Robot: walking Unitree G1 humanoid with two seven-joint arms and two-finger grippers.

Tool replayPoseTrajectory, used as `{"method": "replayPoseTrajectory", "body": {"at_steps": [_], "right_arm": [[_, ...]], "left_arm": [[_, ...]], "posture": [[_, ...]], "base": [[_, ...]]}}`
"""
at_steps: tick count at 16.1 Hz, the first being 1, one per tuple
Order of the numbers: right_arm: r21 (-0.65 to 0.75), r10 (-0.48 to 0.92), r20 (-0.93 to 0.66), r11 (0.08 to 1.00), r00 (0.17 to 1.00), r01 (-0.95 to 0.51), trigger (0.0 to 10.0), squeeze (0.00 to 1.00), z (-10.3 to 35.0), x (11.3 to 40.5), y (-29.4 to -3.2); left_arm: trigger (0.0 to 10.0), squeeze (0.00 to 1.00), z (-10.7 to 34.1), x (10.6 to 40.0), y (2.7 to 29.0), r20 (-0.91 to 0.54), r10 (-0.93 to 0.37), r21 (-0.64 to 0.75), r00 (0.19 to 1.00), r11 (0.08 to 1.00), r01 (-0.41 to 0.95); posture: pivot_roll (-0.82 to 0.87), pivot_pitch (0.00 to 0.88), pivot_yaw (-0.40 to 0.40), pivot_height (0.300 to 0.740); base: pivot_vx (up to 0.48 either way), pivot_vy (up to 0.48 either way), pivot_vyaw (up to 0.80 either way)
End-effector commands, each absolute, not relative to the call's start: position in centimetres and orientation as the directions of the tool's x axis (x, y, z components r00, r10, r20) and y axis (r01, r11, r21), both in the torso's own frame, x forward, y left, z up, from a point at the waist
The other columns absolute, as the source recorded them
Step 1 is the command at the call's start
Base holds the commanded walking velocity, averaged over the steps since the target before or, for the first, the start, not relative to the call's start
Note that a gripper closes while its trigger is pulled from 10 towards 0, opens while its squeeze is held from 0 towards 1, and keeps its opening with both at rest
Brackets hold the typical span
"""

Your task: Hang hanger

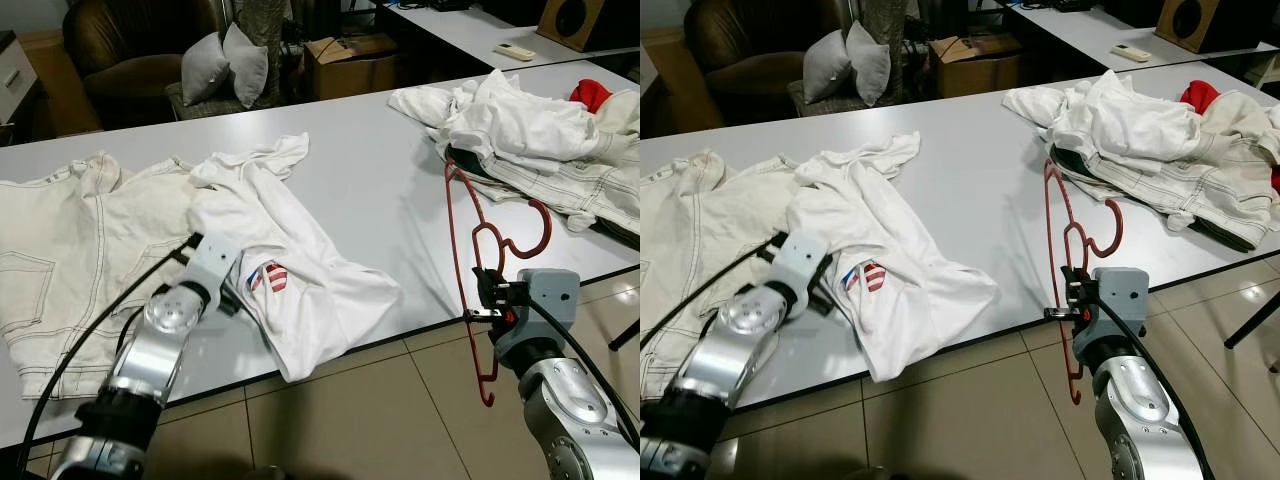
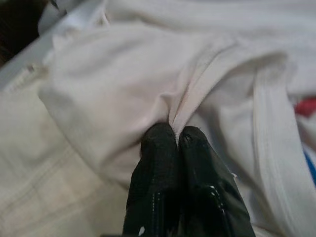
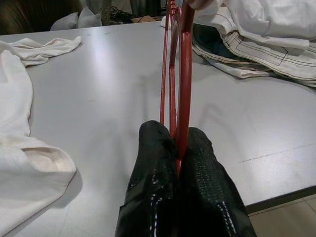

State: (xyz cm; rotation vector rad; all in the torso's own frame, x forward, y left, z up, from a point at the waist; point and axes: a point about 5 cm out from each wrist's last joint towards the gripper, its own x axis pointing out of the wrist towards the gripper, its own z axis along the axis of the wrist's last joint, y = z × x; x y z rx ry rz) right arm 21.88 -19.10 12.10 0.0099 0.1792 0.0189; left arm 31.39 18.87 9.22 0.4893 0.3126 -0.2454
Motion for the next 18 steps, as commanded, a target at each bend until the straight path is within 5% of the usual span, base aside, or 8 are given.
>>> {"method": "replayPoseTrajectory", "body": {"at_steps": [1, 9, 11, 15, 18], "right_arm": [[0.016, 0.017, -0.173, 1.000, 0.985, -0.014, 10.0, 0.00, 12.2, 22.0, -19.2], [0.043, 0.052, -0.121, 0.998, 0.991, -0.047, 10.0, 0.00, 13.0, 22.4, -18.6], [0.051, 0.059, -0.117, 0.997, 0.991, -0.054, 10.0, 0.00, 13.0, 22.3, -18.4], [0.048, 0.061, -0.130, 0.997, 0.990, -0.055, 10.0, 0.00, 12.7, 22.0, -18.2], [0.045, 0.056, -0.126, 0.998, 0.990, -0.051, 10.0, 0.00, 12.8, 22.1, -18.3]], "left_arm": [[0.0, 0.00, 11.5, 32.5, 18.9, -0.284, -0.183, 0.454, 0.941, 0.839, 0.300], [0.0, 0.00, 26.2, 37.4, 16.3, 0.026, -0.399, 0.581, 0.917, 0.752, 0.310], [0.0, 0.00, 25.6, 37.2, 14.5, -0.049, -0.495, 0.582, 0.868, 0.692, 0.427], [0.0, 0.00, 17.0, 34.7, 10.5, -0.337, -0.597, 0.466, 0.728, 0.566, 0.680], [0.0, 0.00, 19.2, 37.3, 15.3, -0.299, -0.393, 0.619, 0.869, 0.614, 0.490]], "posture": [[-0.04, 0.000, 0.054, 0.740], [-0.04, 0.000, 0.071, 0.740], [-0.04, 0.000, 0.077, 0.740], [-0.04, 0.000, 0.084, 0.740], [-0.04, 0.000, 0.087, 0.740]], "base": [[0.000, 0.000, 0.00], [0.000, 0.000, 0.00], [0.000, 0.000, 0.00], [0.000, 0.000, 0.00], [0.000, 0.000, 0.00]]}}
